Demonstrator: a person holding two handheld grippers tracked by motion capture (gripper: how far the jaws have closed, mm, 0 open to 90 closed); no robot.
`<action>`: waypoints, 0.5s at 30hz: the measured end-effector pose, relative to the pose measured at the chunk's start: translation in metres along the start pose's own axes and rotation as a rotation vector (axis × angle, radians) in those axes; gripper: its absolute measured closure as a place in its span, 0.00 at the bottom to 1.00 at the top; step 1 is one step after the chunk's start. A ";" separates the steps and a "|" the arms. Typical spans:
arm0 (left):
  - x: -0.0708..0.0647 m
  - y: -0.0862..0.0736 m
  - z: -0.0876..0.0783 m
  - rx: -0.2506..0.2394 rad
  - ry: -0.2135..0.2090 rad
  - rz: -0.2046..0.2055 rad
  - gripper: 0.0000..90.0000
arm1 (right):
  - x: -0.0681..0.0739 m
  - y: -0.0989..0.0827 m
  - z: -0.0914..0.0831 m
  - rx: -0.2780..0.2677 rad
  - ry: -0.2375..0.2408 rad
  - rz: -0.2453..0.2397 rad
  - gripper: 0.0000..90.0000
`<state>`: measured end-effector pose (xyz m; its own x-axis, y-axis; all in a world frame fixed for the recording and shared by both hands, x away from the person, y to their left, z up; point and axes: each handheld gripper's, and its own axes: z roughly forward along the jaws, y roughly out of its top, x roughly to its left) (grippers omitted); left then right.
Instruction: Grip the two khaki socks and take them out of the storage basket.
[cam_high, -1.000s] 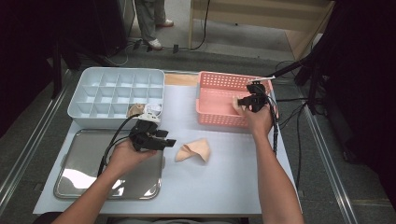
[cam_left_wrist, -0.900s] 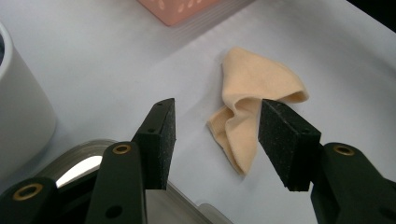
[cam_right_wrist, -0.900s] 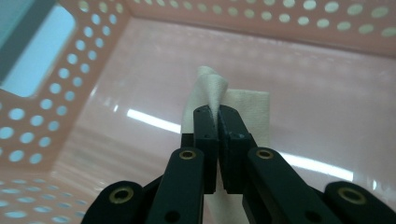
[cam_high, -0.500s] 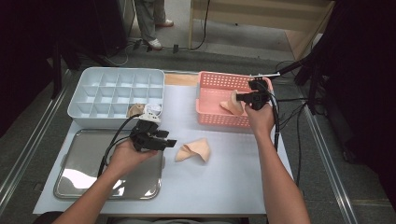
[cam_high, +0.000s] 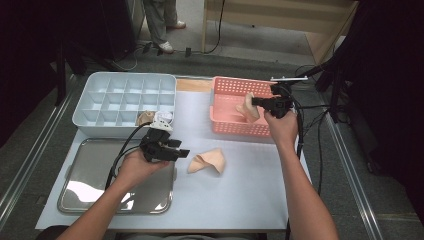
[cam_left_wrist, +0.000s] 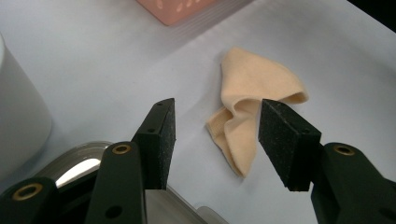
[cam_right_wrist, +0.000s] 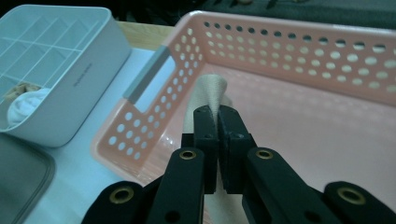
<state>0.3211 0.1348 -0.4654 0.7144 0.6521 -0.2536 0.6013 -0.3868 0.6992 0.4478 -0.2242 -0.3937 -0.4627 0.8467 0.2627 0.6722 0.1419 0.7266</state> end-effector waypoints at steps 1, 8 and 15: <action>0.000 0.000 0.000 0.000 -0.002 -0.001 0.53 | 0.002 0.000 -0.002 -0.007 0.005 -0.018 0.98; 0.001 0.000 -0.001 -0.005 -0.003 -0.006 0.53 | 0.020 0.001 -0.017 -0.029 0.077 -0.083 0.98; 0.001 0.000 -0.001 -0.004 0.000 -0.003 0.53 | 0.039 -0.002 -0.034 -0.030 0.126 -0.115 0.98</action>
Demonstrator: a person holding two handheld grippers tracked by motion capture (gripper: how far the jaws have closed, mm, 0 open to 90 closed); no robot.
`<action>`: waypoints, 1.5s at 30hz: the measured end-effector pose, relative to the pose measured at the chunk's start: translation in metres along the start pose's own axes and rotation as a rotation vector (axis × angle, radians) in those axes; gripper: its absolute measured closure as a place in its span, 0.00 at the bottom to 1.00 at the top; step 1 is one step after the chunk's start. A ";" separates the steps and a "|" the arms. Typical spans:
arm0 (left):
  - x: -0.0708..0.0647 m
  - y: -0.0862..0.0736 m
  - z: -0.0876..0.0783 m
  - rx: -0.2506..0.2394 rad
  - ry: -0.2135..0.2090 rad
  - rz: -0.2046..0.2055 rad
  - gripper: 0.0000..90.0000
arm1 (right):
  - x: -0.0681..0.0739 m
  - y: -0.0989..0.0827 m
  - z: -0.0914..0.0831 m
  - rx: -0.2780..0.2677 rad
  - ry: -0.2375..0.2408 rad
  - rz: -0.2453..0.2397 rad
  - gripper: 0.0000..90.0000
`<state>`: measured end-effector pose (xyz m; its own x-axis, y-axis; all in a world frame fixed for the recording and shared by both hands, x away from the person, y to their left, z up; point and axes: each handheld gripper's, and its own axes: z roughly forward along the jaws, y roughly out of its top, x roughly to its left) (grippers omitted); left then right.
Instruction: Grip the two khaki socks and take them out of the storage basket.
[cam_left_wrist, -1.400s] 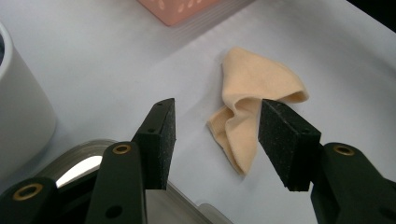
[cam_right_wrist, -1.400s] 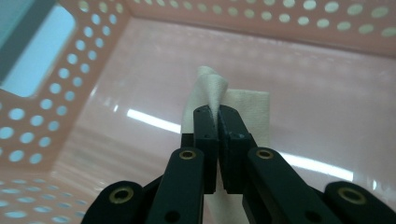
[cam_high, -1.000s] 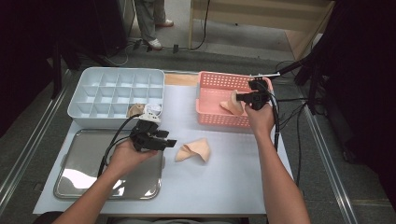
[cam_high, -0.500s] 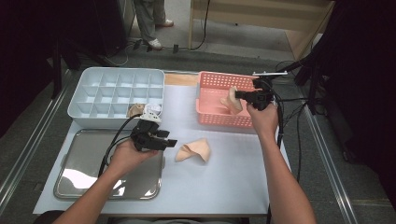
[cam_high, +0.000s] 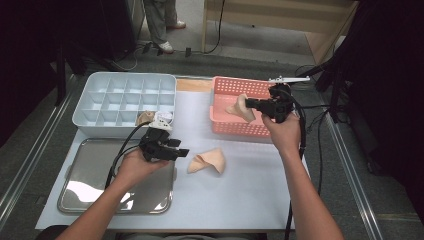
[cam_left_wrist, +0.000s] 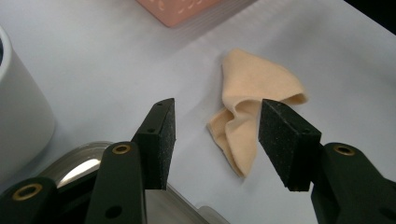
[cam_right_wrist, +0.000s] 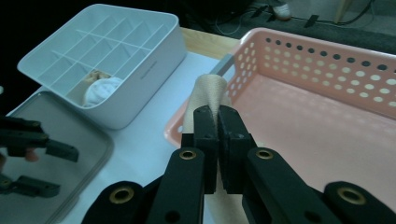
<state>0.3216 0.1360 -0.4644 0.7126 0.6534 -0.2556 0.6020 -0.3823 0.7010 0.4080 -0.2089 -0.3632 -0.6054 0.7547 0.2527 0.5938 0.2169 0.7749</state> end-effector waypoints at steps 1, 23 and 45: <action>0.000 0.000 0.000 0.001 0.001 0.003 0.53 | 0.004 -0.001 -0.002 0.000 0.008 -0.005 0.98; -0.002 0.003 0.005 0.010 -0.010 0.010 0.53 | 0.042 -0.052 0.001 0.049 0.092 -0.043 0.98; -0.003 0.006 0.016 0.025 -0.032 0.021 0.53 | 0.028 -0.103 0.027 0.104 0.003 -0.051 0.97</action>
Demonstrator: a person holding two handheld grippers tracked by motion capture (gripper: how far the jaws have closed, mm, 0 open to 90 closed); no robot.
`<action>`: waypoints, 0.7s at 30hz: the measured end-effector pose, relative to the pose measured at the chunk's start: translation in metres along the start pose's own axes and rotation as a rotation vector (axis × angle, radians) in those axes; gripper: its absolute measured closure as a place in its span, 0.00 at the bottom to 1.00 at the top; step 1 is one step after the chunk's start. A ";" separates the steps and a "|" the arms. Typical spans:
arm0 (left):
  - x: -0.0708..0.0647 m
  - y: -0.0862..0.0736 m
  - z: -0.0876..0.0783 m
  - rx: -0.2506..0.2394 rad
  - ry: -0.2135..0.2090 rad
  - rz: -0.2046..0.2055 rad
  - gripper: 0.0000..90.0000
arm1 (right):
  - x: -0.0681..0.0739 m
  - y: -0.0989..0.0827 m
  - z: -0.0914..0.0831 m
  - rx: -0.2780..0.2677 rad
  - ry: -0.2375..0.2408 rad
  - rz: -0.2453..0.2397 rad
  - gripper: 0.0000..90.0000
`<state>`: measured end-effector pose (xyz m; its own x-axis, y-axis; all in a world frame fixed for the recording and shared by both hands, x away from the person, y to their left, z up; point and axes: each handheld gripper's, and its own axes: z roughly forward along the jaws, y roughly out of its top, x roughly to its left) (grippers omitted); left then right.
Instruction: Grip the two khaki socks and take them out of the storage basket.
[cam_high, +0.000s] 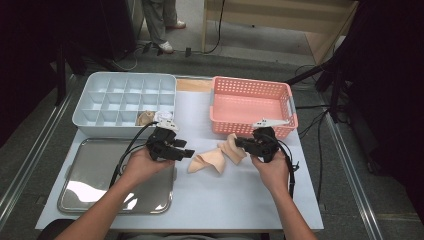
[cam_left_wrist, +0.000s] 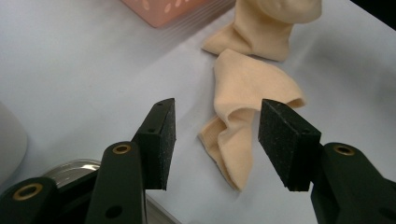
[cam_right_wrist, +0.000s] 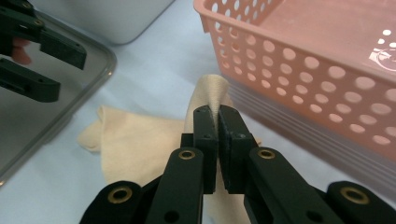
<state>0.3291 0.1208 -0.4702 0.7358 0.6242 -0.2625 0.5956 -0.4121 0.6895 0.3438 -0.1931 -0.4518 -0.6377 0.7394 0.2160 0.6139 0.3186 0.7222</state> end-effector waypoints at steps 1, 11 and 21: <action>0.000 0.000 0.001 0.000 -0.001 -0.002 0.53 | 0.000 -0.001 0.003 0.006 -0.003 -0.003 0.97; 0.001 -0.002 0.008 0.019 -0.001 0.001 0.53 | -0.011 -0.007 0.023 0.047 -0.032 0.007 0.96; 0.000 -0.004 0.012 0.022 -0.012 0.003 0.53 | -0.014 -0.006 0.017 -0.005 -0.038 -0.009 0.80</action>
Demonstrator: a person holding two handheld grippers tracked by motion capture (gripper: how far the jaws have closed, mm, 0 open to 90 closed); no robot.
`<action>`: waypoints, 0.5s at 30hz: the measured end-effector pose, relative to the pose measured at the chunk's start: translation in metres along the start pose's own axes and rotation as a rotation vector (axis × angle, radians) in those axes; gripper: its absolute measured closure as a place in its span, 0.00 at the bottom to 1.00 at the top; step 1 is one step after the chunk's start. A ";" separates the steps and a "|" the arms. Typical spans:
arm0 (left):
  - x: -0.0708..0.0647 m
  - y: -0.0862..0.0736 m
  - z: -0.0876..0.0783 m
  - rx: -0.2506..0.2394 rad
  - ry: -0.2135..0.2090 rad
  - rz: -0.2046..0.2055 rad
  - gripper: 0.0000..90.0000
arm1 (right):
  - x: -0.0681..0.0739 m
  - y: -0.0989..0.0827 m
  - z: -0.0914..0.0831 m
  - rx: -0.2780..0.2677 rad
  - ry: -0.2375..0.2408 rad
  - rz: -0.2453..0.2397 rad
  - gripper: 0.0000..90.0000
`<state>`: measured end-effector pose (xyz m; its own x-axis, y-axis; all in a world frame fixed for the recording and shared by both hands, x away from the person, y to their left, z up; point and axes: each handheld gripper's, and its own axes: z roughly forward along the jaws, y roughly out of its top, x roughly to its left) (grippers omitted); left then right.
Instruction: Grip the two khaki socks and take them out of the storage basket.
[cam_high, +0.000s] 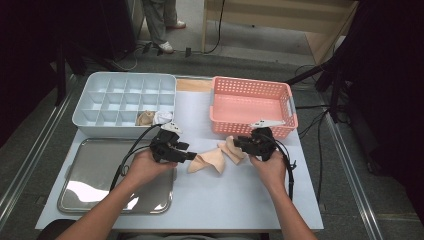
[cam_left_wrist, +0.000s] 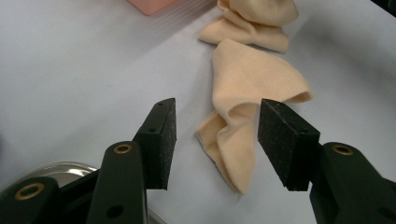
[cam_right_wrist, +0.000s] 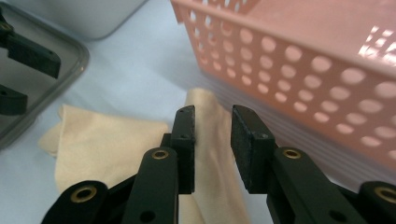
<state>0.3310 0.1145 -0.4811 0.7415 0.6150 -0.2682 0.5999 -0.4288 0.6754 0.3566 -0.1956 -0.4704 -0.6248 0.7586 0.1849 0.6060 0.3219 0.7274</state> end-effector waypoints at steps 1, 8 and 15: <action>0.000 0.000 0.000 -0.003 -0.002 -0.002 0.53 | 0.001 0.001 -0.003 -0.013 -0.003 0.000 0.79; -0.002 0.000 -0.005 -0.019 0.001 0.001 0.53 | 0.012 -0.001 -0.023 -0.049 0.012 -0.013 0.79; -0.003 0.001 -0.006 -0.025 0.000 0.000 0.53 | 0.025 -0.011 -0.021 -0.023 0.036 -0.028 0.79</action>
<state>0.3274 0.1167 -0.4755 0.7413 0.6153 -0.2681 0.5923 -0.4118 0.6926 0.3241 -0.1916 -0.4597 -0.6587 0.7286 0.1878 0.5769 0.3288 0.7478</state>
